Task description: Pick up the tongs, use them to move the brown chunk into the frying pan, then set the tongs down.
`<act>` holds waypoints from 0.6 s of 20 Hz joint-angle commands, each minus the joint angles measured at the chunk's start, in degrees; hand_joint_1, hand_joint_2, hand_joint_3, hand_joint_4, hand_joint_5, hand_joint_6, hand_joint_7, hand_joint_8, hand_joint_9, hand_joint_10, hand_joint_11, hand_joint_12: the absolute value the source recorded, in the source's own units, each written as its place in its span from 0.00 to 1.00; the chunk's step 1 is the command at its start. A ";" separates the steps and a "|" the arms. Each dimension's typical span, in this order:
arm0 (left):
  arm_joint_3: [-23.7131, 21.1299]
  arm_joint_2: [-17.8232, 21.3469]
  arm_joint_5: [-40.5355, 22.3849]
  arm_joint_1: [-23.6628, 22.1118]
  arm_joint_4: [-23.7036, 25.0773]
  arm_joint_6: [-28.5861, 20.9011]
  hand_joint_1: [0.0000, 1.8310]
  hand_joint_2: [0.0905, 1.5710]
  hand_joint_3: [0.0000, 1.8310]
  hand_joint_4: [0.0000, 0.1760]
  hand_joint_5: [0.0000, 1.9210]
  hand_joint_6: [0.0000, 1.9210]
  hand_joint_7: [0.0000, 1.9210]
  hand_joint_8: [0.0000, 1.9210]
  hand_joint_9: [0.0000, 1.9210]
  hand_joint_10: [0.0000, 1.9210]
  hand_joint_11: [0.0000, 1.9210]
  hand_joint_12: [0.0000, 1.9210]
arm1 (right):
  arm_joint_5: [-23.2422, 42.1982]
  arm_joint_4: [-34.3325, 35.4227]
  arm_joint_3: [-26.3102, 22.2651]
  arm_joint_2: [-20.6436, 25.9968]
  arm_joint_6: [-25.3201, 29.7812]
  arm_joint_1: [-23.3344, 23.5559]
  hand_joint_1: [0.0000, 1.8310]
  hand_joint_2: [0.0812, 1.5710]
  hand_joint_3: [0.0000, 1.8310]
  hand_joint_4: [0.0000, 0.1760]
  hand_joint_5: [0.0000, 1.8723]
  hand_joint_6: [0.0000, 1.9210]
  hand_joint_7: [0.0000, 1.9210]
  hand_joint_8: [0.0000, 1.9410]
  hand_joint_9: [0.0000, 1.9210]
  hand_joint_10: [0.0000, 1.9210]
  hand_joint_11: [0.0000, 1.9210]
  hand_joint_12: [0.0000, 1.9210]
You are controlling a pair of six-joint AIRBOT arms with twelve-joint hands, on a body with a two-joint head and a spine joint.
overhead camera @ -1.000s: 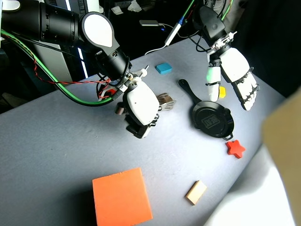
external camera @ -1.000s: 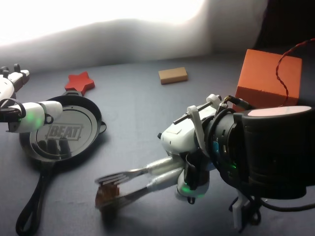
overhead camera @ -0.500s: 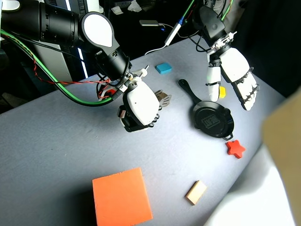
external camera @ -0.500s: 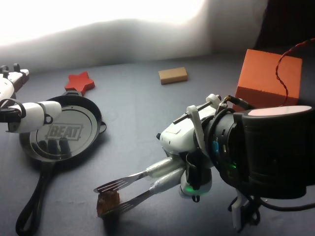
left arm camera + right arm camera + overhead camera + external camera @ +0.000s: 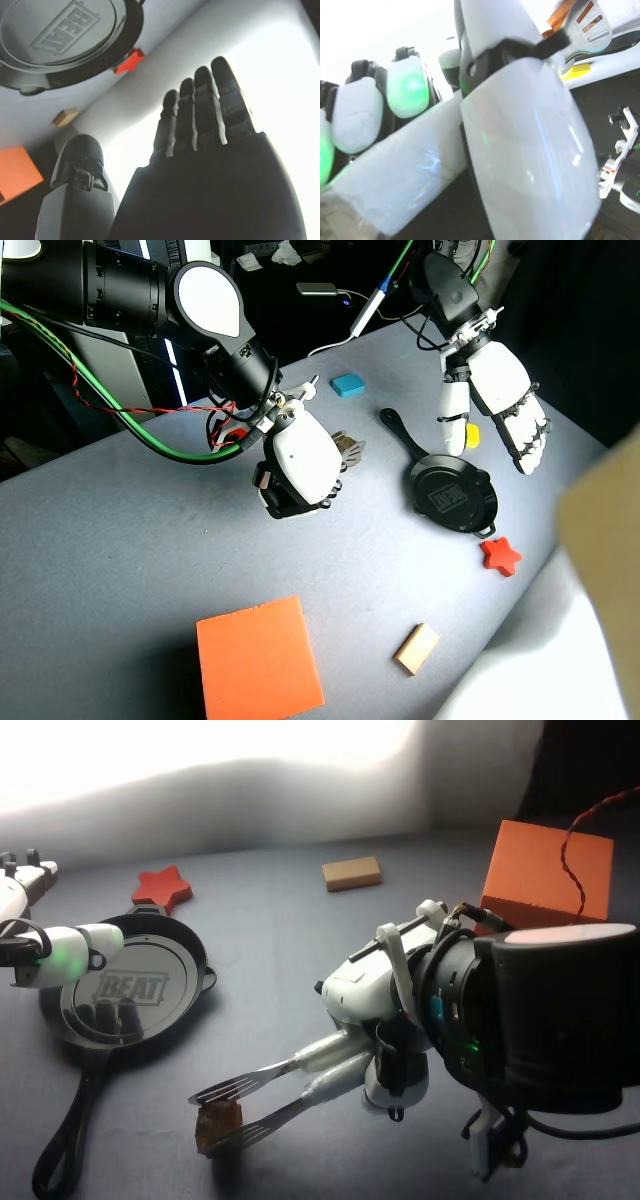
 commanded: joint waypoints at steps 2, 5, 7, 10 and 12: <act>0.70 0.39 -4.63 -0.26 2.95 -0.10 0.00 0.80 0.00 0.00 0.03 0.00 0.06 0.00 0.06 0.00 0.00 0.21 | 1.29 -2.96 0.12 0.36 0.03 1.31 0.48 0.90 0.00 1.00 0.68 1.00 0.74 1.00 0.78 1.00 0.82 1.00; 2.83 0.35 -4.63 0.30 2.95 -0.10 0.00 0.80 0.00 0.00 0.02 0.00 0.06 0.00 0.06 0.00 0.00 0.23 | 5.28 -3.07 4.75 0.23 -0.48 4.61 0.49 0.89 0.00 1.00 0.68 1.00 0.74 1.00 0.77 1.00 0.81 1.00; 3.60 0.35 -4.63 0.43 2.95 -0.10 0.00 0.80 0.00 0.00 0.02 0.00 0.06 0.00 0.06 0.00 0.00 0.23 | 6.33 -3.08 6.47 -0.22 -0.45 5.57 0.49 0.89 0.00 1.00 0.68 1.00 0.74 1.00 0.77 1.00 0.81 1.00; 5.34 0.36 -4.63 0.82 2.95 -0.10 0.00 0.80 0.00 0.00 0.03 0.00 0.06 0.00 0.06 0.00 0.00 0.21 | 8.04 -3.09 11.62 -2.86 -0.90 7.40 0.50 0.89 0.00 1.00 0.69 1.00 0.75 1.00 0.78 1.00 0.81 1.00; 6.19 0.39 -4.63 1.19 2.94 -0.10 0.01 0.80 0.00 0.00 0.02 0.00 0.06 0.00 0.06 0.00 0.00 0.21 | 9.18 -3.07 14.86 -4.68 -1.75 7.86 0.49 0.89 0.00 1.00 0.69 1.00 0.74 1.00 0.78 1.00 0.82 1.00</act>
